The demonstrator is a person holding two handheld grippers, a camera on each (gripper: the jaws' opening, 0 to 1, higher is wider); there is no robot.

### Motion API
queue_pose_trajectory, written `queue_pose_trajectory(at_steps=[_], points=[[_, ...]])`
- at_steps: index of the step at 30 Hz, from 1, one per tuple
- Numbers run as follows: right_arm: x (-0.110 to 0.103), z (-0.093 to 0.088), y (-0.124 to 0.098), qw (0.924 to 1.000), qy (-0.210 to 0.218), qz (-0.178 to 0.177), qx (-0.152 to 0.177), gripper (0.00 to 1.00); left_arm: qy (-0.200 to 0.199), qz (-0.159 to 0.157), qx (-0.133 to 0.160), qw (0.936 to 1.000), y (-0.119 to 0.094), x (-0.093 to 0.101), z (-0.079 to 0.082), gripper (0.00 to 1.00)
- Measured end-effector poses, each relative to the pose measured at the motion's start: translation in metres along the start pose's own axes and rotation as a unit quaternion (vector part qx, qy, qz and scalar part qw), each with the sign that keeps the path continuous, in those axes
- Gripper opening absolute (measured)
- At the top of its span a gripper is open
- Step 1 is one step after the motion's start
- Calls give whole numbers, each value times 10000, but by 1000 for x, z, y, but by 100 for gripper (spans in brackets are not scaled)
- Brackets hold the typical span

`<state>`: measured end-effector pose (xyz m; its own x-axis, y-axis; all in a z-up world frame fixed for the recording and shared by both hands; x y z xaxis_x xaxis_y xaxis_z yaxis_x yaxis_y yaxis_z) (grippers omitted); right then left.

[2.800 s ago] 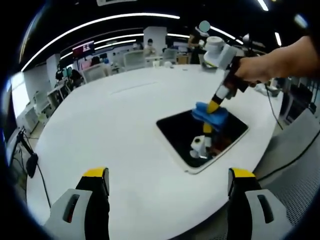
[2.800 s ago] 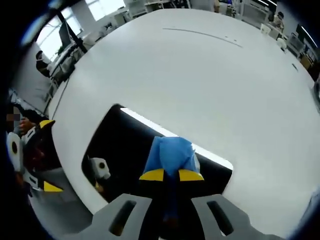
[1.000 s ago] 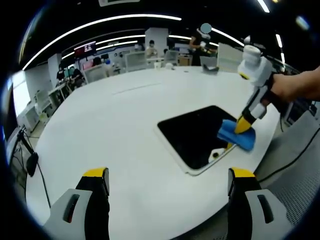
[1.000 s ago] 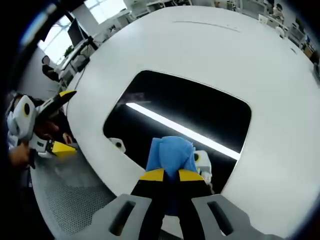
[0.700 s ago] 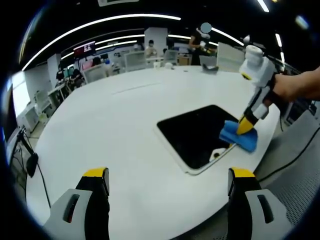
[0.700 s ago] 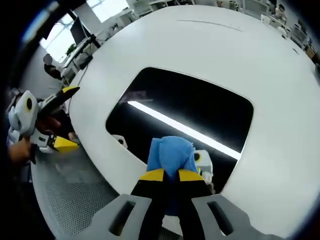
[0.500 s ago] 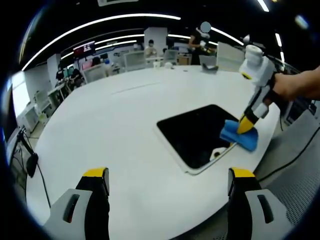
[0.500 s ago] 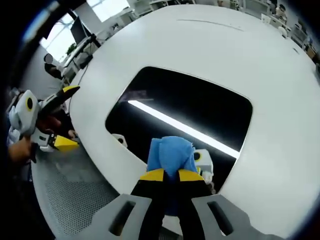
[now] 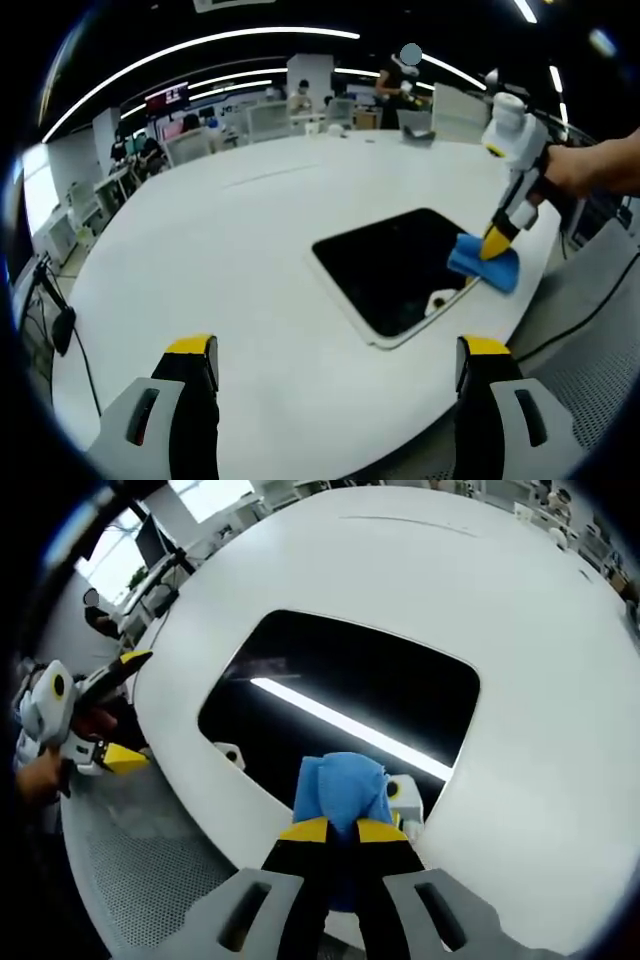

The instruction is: Wipe the mirror surface with the cleaning cloth until all visible marks leave the cleaned area.

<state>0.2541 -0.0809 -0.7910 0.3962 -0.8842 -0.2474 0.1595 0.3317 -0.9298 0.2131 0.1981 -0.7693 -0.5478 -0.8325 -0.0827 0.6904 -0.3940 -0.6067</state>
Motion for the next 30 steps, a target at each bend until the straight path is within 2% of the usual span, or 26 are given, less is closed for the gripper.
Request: queue_pose_trajectory(at_steps=[16,30], points=[[16,-5,-6,9995,297,-52,36,2,-5,13,11,10000,0,0,0,99],[21,-5,-7,9988,476,-91,40,2,-28,39,23,10000,-1,-1,0,99]])
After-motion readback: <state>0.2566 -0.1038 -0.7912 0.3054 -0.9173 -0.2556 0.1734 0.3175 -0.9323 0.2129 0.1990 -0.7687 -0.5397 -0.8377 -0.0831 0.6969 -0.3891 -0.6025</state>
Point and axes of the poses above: the point that each gripper's makers call its tool centre point, and the gripper's own axes: y roughly forward along the fingers, x roughly to its right, z roughly out of its top, the point moved 7 cm from there along -y, roughly backward along the fingers, and after that the axes turned 6 degrees about y, right-handed, at the moved point
